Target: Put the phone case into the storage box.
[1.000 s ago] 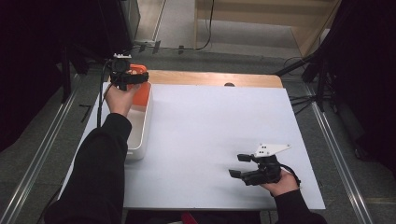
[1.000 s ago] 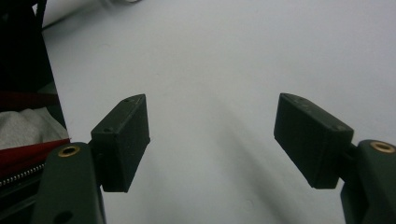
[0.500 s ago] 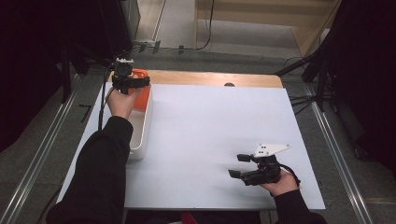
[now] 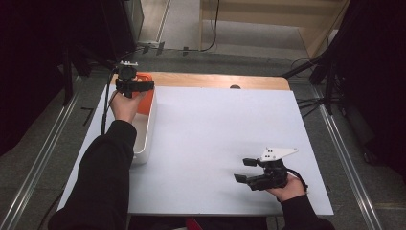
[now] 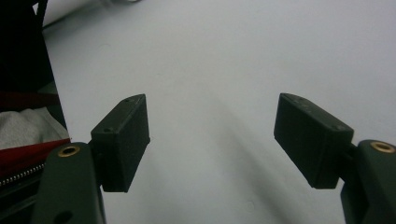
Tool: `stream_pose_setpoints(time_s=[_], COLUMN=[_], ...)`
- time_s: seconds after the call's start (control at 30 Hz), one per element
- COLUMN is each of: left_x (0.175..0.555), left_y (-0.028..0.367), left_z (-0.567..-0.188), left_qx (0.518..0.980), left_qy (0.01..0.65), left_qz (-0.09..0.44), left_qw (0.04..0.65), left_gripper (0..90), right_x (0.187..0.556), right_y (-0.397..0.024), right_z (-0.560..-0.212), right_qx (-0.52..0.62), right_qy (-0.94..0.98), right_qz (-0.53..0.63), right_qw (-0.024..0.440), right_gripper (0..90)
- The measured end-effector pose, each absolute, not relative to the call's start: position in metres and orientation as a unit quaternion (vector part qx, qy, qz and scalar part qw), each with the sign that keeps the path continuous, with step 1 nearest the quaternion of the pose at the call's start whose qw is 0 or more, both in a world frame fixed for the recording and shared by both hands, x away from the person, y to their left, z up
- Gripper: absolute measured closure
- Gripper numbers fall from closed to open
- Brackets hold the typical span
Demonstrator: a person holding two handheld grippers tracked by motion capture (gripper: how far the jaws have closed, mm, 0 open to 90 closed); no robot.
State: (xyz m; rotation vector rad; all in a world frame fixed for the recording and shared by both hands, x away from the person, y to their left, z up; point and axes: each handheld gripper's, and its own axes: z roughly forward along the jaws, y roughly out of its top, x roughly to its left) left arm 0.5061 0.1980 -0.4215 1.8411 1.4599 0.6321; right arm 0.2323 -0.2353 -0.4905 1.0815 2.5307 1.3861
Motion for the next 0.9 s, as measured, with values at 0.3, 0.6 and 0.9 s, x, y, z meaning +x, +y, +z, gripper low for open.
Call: stream_pose_setpoints(time_s=[0.3,0.6,0.9], left_x=[0.504,0.5,0.488], left_y=[0.196,0.201,0.204], left_z=[-0.419,-0.41,-0.39], left_qx=[0.716,0.725,0.734], left_qy=[0.546,0.539,0.522], left_qz=[0.258,0.242,0.228], left_qw=[0.349,0.355,0.37], left_gripper=[7.8,8.0,8.1], right_x=[0.232,0.233,0.233], right_y=[-0.235,-0.234,-0.233], right_z=[-0.491,-0.492,-0.492], right_qx=[0.35,0.348,0.348], right_qy=[0.821,0.823,0.825], right_qz=[0.45,0.448,0.445], right_qw=[0.03,0.029,0.026], right_gripper=[25.2,25.2,25.2])
